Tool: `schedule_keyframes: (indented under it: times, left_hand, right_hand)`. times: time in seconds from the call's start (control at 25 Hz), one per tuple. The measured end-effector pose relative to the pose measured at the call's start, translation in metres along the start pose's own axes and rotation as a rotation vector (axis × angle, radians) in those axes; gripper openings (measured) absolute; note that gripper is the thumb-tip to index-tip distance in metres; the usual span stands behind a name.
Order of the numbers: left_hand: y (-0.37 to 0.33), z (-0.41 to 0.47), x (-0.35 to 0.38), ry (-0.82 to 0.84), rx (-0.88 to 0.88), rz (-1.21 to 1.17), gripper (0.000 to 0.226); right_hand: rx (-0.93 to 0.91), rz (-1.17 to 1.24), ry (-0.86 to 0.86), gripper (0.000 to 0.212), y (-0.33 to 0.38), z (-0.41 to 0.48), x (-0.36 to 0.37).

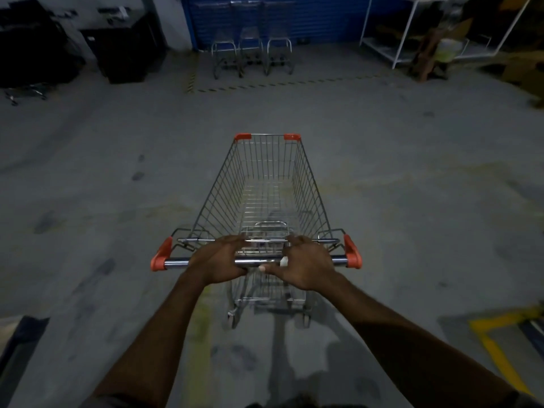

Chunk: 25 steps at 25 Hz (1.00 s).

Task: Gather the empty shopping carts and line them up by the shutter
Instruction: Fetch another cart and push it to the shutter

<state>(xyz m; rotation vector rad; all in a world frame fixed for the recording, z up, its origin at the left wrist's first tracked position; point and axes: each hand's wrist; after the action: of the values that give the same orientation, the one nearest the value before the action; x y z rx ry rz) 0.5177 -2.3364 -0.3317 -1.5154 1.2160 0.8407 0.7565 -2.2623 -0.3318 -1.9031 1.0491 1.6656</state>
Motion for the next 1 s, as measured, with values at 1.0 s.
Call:
schedule_keyframes:
  times: [1.0]
  left_hand:
    - [0.106, 0.509, -0.172, -0.102, 0.119, 0.095, 0.048]
  right_hand:
    - [0.158, -0.118, 0.025, 0.047, -0.243, 0.458, -0.151]
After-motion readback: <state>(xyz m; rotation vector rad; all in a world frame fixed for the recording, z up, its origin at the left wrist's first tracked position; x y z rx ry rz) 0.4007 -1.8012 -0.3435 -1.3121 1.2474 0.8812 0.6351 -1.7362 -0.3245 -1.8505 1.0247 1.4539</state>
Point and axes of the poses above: each hand's wrist, its own z-axis towards the middle knuckle, its own x-axis out of the palm, y = z × x, and after that the axes turned 10 degrees about y, right-handed
